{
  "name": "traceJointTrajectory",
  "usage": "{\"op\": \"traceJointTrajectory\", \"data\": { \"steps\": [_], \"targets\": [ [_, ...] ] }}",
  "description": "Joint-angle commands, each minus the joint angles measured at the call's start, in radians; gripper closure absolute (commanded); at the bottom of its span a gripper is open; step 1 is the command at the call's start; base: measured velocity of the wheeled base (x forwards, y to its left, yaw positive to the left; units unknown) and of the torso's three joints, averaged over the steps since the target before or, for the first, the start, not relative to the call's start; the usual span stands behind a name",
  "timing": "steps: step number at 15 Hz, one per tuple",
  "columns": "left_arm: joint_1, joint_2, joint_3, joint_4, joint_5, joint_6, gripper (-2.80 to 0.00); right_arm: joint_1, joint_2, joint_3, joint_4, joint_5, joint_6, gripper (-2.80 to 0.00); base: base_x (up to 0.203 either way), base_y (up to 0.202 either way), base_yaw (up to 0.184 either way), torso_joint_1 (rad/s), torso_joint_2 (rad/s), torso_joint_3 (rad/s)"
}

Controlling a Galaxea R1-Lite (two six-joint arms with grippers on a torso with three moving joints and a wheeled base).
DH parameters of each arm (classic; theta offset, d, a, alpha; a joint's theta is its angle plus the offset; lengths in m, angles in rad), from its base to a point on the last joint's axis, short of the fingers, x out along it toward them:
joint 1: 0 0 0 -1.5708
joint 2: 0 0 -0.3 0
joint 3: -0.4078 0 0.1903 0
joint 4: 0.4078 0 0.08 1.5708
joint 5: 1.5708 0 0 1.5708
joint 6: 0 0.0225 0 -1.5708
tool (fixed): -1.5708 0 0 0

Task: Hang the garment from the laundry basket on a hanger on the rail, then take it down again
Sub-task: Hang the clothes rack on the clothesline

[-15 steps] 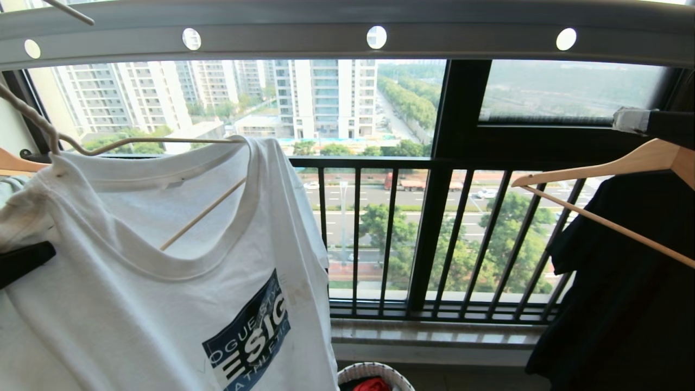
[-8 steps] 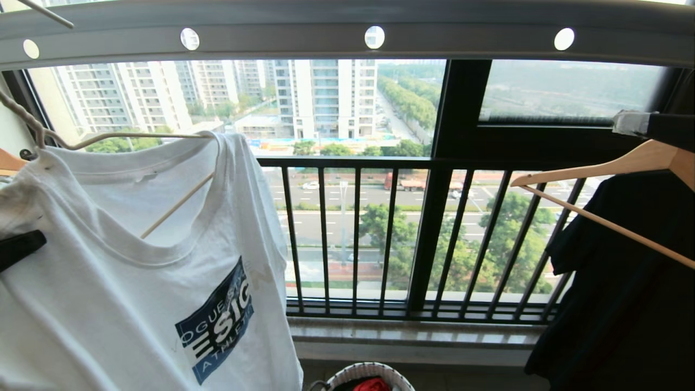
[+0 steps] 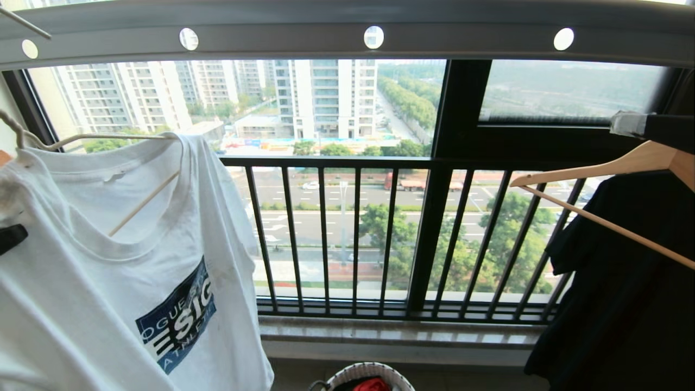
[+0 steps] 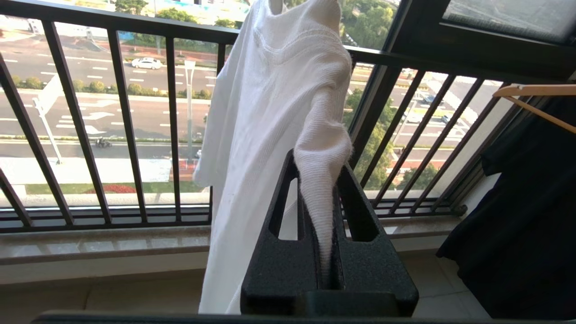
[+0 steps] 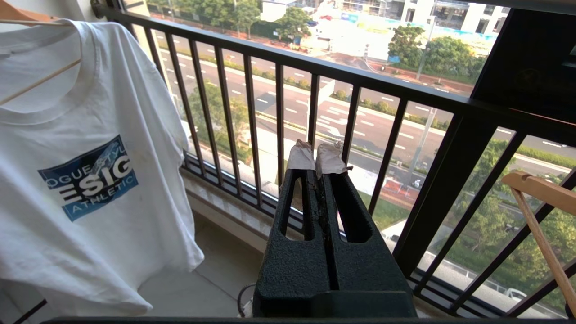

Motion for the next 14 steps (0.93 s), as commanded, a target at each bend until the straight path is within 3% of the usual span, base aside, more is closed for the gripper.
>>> {"op": "traceJointTrajectory", "data": {
  "steps": [1, 8, 12, 14],
  "targets": [
    [0.001, 0.003, -0.001, -0.001, 0.016, 0.002, 0.0, 0.0, 0.003, 0.002, -0.001, 0.004, 0.0, 0.0, 0.0, 0.0, 0.0, 0.0, 0.0, 0.0],
    [-0.004, 0.04, -0.024, -0.004, 0.006, 0.017, 0.0, 0.0, 0.011, 0.005, -0.002, 0.004, 0.0, 0.0, 0.0, 0.0, 0.0, 0.0, 0.0, 0.0],
    [-0.017, 0.149, -0.046, -0.017, -0.014, 0.048, 0.0, 0.0, 0.012, 0.008, -0.004, 0.004, 0.0, 0.0, 0.0, 0.0, 0.0, 0.0, 0.0, 0.0],
    [-0.067, 0.186, -0.071, -0.019, -0.021, 0.051, 0.0, 0.0, 0.014, 0.009, -0.005, 0.002, 0.0, 0.0, 0.0, 0.0, 0.0, 0.0, 0.0, 0.0]
  ]
}}
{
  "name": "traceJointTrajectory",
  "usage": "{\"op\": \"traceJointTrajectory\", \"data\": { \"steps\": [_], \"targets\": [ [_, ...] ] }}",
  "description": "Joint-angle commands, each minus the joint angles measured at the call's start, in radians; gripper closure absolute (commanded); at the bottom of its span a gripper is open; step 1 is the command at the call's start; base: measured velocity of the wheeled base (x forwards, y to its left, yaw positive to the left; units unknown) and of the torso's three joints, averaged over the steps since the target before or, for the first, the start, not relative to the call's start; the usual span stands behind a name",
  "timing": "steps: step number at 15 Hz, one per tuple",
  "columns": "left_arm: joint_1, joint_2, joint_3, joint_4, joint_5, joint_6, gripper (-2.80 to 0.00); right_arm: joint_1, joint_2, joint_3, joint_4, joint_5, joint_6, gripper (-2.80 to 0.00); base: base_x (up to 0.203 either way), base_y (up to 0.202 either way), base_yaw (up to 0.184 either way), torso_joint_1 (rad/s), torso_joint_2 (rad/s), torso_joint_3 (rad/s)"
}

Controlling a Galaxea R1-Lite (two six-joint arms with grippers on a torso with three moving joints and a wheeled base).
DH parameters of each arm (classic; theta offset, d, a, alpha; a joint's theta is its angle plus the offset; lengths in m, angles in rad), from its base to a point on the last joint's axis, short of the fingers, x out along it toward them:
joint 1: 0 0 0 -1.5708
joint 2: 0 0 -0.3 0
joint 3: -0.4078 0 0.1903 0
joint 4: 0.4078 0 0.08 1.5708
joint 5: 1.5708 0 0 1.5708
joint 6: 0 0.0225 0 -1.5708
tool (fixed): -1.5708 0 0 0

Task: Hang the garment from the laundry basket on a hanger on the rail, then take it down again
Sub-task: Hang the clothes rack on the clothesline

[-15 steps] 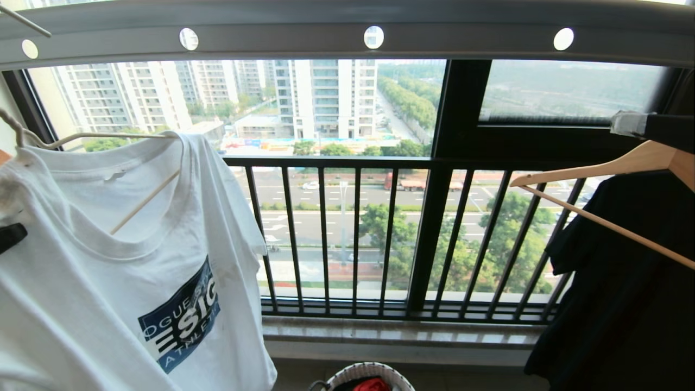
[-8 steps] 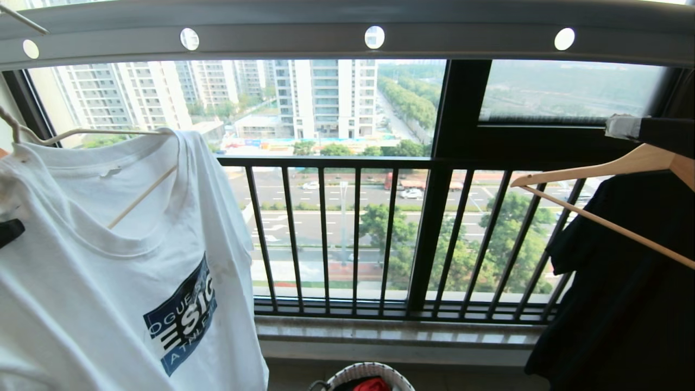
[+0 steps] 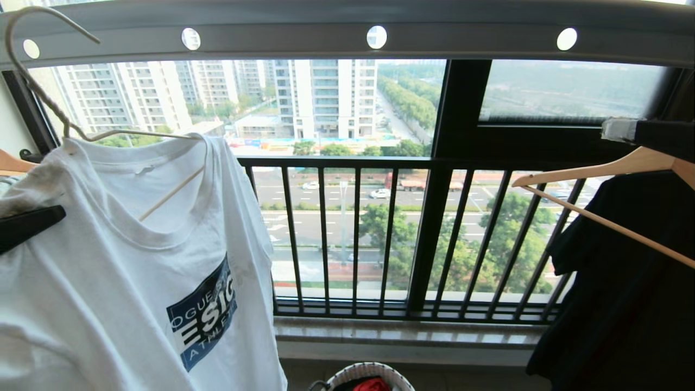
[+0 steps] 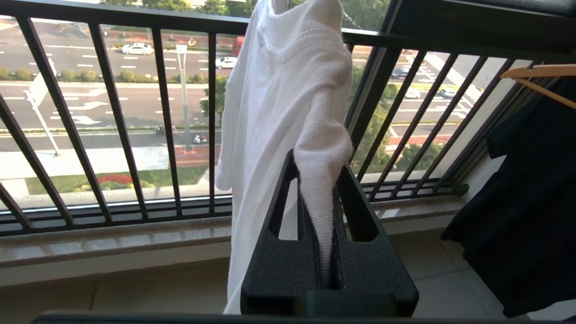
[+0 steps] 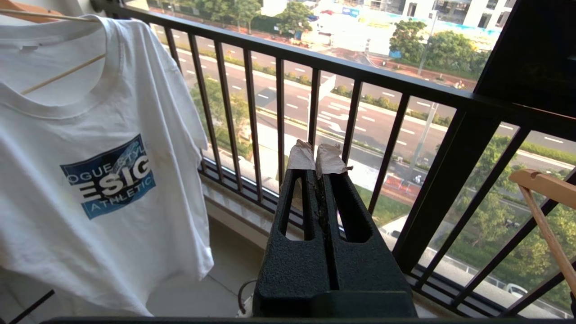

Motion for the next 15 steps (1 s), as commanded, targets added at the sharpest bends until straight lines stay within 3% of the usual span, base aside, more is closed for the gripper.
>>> {"op": "traceJointTrajectory", "data": {
  "steps": [1, 5, 15],
  "targets": [
    [-0.067, 0.077, -0.033, -0.001, -0.005, 0.002, 0.0, 0.001, 0.003, 0.001, 0.0, 0.001, 0.0, 0.0, 0.0, 0.0, 0.0, 0.0, 0.0, 0.0],
    [-0.119, 0.161, -0.083, -0.002, -0.004, 0.015, 0.0, -0.001, 0.017, 0.001, -0.002, 0.001, 0.0, 0.0, 0.0, 0.0, 0.0, 0.0, 0.0, 0.0],
    [-0.122, 0.278, -0.137, -0.096, 0.059, 0.035, 0.0, -0.007, 0.031, -0.003, -0.007, 0.001, 0.002, 0.0, 0.0, 0.0, 0.0, 0.0, 0.0, 0.0]
  ]
}}
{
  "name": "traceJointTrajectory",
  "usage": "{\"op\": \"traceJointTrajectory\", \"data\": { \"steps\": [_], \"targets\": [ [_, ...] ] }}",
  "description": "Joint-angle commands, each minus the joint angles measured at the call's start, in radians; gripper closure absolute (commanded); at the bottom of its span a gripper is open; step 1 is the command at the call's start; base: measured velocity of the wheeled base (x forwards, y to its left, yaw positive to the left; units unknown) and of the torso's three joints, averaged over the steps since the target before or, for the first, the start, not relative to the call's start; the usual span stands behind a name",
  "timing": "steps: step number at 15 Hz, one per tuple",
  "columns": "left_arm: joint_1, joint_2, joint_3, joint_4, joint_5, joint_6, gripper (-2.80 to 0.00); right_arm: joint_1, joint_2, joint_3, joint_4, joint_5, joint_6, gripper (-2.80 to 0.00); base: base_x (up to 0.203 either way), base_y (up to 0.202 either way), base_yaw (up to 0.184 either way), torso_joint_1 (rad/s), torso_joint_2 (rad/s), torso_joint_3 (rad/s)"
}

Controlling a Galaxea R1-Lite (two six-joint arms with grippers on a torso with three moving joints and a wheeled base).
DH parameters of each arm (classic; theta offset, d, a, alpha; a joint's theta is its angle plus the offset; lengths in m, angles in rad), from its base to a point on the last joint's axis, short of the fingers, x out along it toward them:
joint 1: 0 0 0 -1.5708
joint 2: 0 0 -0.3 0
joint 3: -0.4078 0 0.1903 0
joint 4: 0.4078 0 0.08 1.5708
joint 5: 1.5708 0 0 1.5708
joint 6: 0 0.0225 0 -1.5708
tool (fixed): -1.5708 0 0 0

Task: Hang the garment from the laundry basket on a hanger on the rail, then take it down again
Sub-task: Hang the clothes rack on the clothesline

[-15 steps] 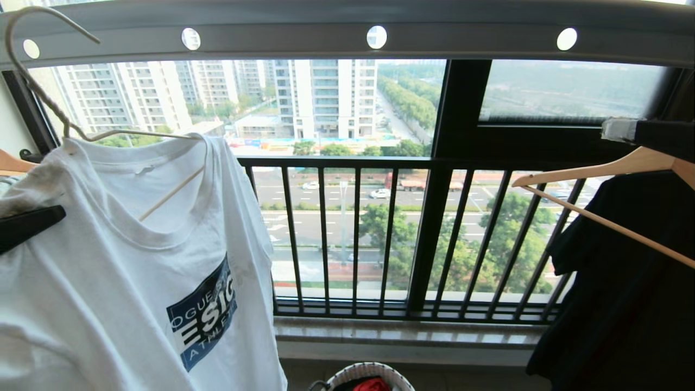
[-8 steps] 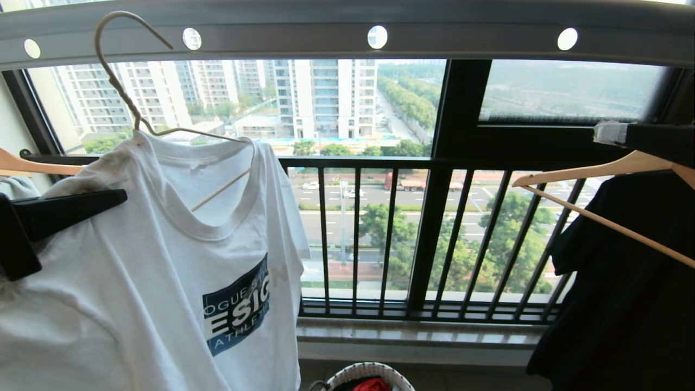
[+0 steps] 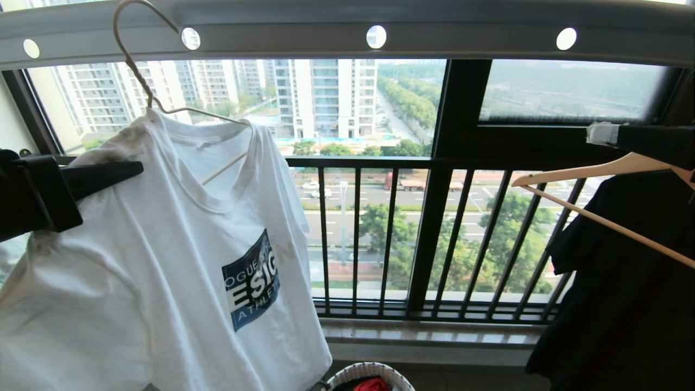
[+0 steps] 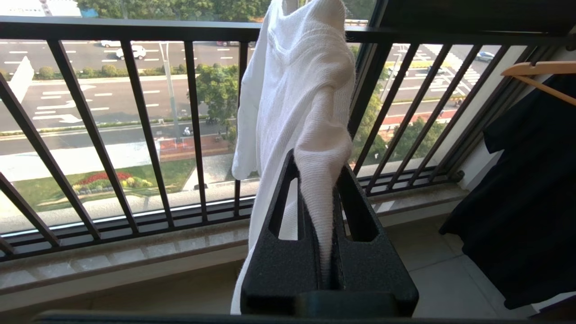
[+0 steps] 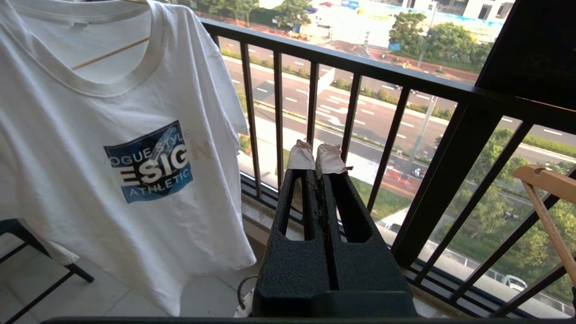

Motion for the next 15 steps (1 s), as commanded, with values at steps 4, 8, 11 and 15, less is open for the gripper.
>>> {"op": "traceJointTrajectory", "data": {
  "steps": [4, 8, 11, 15],
  "targets": [
    [0.0, 0.051, -0.003, -0.017, -0.001, 0.017, 0.0, -0.001, 0.003, 0.0, 0.0, 0.001, 0.001, 0.0, 0.0, 0.0, 0.0, 0.0, 0.0, 0.0],
    [0.0, 0.079, -0.003, -0.044, 0.0, 0.016, 0.0, -0.001, 0.008, 0.0, 0.0, 0.001, 0.001, 0.0, 0.0, 0.0, 0.0, 0.0, 0.0, 0.0],
    [0.0, 0.086, 0.001, -0.044, 0.0, 0.017, 0.0, -0.003, 0.011, 0.0, -0.006, 0.001, 0.001, 0.0, 0.0, 0.0, 0.0, 0.0, 0.0, 0.0],
    [-0.002, 0.088, 0.014, -0.044, -0.001, 0.015, 0.0, -0.015, 0.014, -0.001, -0.006, 0.001, 0.001, 0.0, 0.0, 0.0, 0.0, 0.0, 0.0, 0.0]
  ]
}}
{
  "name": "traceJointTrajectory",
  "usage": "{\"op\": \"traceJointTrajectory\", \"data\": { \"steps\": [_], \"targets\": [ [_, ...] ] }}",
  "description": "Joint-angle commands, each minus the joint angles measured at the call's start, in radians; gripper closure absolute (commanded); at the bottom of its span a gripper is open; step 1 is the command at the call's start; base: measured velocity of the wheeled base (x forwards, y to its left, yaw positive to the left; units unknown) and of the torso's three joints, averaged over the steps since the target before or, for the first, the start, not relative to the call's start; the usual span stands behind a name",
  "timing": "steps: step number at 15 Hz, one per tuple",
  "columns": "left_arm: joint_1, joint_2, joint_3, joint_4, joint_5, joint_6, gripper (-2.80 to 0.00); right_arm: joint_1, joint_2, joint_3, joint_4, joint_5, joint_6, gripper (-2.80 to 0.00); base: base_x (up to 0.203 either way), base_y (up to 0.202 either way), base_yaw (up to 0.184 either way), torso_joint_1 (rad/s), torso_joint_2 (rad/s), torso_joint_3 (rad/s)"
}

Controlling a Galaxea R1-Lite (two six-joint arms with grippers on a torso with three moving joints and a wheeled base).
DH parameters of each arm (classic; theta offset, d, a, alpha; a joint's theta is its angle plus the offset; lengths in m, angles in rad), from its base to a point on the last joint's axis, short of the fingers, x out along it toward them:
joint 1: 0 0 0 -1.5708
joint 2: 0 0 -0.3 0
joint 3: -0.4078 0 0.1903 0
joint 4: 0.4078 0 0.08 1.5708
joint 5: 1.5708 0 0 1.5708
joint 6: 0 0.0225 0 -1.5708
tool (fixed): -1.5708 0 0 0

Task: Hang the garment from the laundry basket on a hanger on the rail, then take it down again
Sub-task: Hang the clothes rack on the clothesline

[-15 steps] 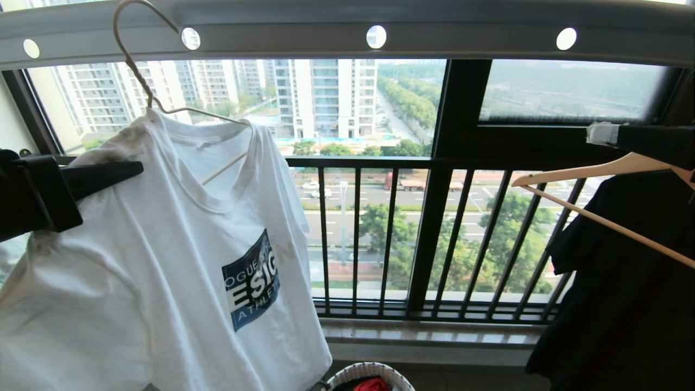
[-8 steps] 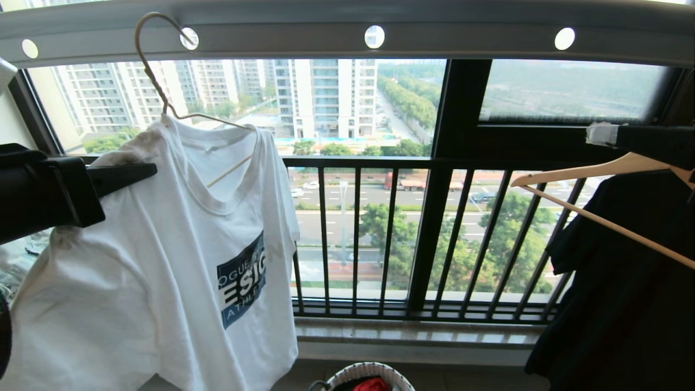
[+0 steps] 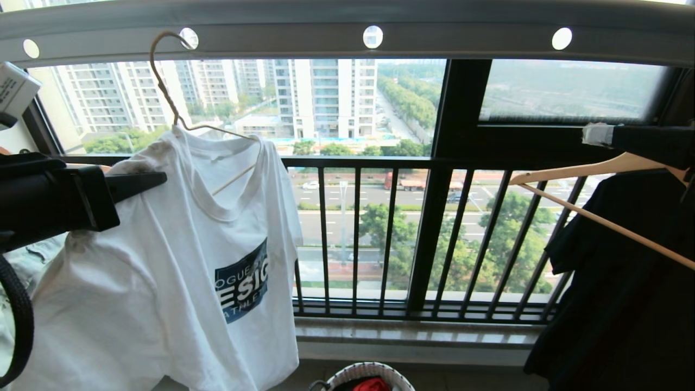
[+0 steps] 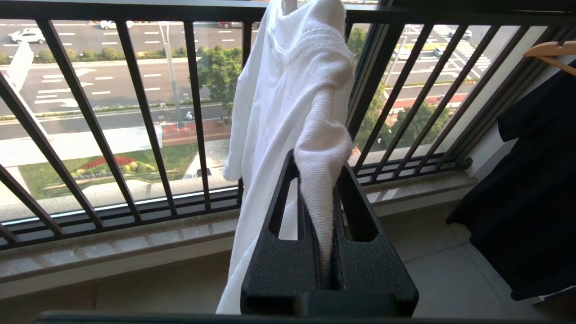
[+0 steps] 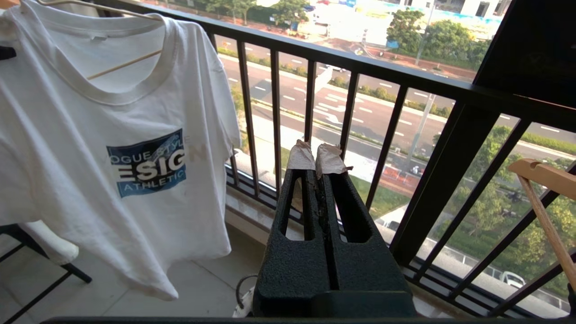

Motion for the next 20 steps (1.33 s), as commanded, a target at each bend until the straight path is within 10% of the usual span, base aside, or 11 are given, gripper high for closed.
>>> {"op": "traceJointTrajectory", "data": {
  "steps": [1, 3, 4, 18, 19, 20],
  "targets": [
    [0.0, 0.001, 0.004, -0.001, -0.002, -0.004, 0.0, -0.01, 0.004, -0.003, 0.0, 0.002, 0.0, 0.0, 0.0, 0.0, 0.0, 0.0, 0.0, 0.0],
    [-0.002, 0.001, 0.012, -0.001, -0.003, -0.002, 0.0, -0.011, 0.004, -0.003, 0.0, 0.002, 0.0, 0.0, 0.0, 0.0, 0.0, 0.0, 0.0, 0.0],
    [-0.002, 0.0, 0.01, -0.001, -0.003, -0.002, -2.8, -0.011, 0.004, -0.003, 0.0, 0.002, 0.0, 0.0, 0.0, 0.0, 0.0, 0.0, 0.0, 0.0],
    [0.0, -0.218, -0.009, 0.049, 0.009, -0.11, -2.8, -0.013, -0.005, -0.006, -0.012, 0.002, 0.0, 0.0, 0.0, 0.0, 0.0, 0.0, 0.0, 0.0],
    [0.0, -0.234, -0.026, 0.106, 0.01, -0.111, 0.0, -0.014, -0.005, -0.006, -0.013, 0.002, 0.0, 0.0, 0.0, 0.0, 0.0, 0.0, 0.0, 0.0],
    [0.0, -0.249, -0.053, 0.181, 0.011, -0.111, 0.0, -0.013, -0.003, -0.006, -0.014, 0.002, 0.001, 0.0, 0.0, 0.0, 0.0, 0.0, 0.0, 0.0]
  ]
}}
